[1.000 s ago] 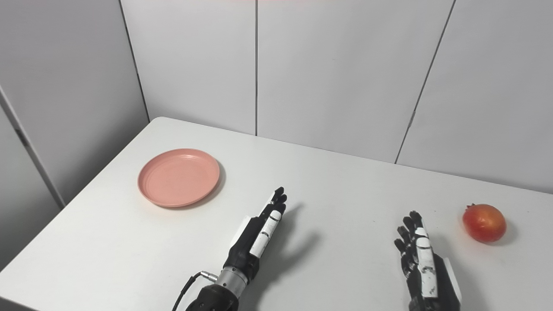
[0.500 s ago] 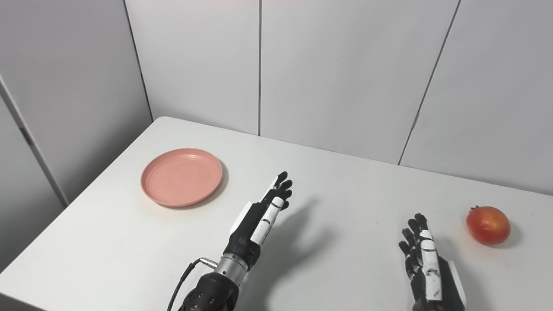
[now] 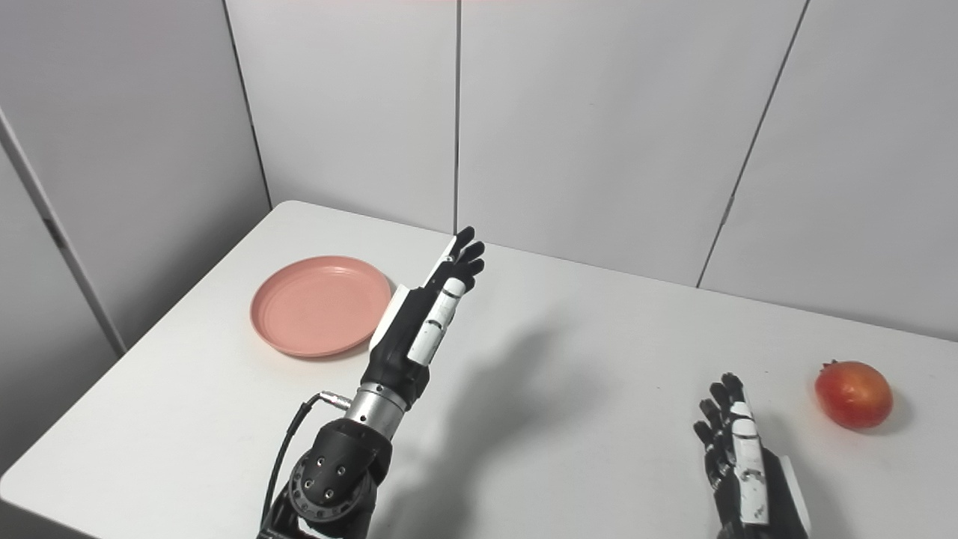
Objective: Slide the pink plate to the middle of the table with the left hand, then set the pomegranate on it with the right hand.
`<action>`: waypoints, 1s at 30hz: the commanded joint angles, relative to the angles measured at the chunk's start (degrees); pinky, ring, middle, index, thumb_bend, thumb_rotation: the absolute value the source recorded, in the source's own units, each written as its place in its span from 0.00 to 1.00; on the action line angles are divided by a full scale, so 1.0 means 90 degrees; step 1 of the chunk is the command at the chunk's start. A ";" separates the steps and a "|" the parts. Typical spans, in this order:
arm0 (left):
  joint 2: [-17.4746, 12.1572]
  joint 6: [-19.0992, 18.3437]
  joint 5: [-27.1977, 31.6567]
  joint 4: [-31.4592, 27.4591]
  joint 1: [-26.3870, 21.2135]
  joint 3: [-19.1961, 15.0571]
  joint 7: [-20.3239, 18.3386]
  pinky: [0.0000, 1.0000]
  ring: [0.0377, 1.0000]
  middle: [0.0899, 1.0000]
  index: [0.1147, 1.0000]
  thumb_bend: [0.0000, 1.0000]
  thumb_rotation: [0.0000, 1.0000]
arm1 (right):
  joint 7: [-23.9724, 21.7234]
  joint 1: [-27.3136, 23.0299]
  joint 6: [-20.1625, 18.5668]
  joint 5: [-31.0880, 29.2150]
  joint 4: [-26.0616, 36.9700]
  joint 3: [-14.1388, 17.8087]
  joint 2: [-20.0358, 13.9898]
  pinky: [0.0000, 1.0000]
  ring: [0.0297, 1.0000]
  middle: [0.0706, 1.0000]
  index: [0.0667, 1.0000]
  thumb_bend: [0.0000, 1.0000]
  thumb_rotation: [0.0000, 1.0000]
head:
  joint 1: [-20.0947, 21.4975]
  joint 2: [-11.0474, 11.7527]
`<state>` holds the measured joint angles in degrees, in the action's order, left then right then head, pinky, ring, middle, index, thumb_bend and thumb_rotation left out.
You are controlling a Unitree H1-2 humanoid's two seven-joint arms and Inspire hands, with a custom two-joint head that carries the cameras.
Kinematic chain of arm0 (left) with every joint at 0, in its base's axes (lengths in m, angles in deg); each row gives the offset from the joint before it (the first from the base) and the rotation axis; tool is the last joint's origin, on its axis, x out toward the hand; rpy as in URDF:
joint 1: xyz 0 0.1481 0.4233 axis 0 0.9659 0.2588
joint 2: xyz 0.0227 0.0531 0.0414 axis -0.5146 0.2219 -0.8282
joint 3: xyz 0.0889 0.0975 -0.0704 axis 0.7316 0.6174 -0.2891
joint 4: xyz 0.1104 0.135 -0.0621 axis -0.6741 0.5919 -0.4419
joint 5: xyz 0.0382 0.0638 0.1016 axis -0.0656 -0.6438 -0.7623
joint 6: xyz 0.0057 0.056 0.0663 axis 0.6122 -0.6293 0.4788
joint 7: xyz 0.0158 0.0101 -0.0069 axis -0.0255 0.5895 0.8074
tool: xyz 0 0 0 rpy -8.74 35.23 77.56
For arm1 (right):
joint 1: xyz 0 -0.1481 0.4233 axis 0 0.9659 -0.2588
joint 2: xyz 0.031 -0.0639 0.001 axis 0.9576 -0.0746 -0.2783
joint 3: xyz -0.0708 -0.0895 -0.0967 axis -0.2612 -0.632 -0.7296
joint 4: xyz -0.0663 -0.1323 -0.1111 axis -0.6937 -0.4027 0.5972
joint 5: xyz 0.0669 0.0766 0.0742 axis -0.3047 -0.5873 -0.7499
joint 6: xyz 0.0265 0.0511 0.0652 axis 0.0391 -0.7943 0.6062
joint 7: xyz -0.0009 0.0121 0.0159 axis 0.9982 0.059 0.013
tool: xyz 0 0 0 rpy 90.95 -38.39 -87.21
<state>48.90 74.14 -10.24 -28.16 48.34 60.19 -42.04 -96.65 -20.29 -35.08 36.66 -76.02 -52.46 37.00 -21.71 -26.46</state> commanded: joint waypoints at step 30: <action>-0.1135 -0.0002 0.0830 0.0469 -0.1133 -0.1608 0.0239 1.00 0.98 0.99 0.99 0.46 1.00 | -0.0033 -0.0195 0.0135 0.0050 0.0180 -0.0024 0.0017 1.00 1.00 1.00 1.00 0.12 1.00 | -0.0048 0.0054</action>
<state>40.07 73.00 -3.35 -23.54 40.57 46.13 -40.49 -96.62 -20.29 -35.12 37.78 -75.94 -52.82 37.11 -22.06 -25.93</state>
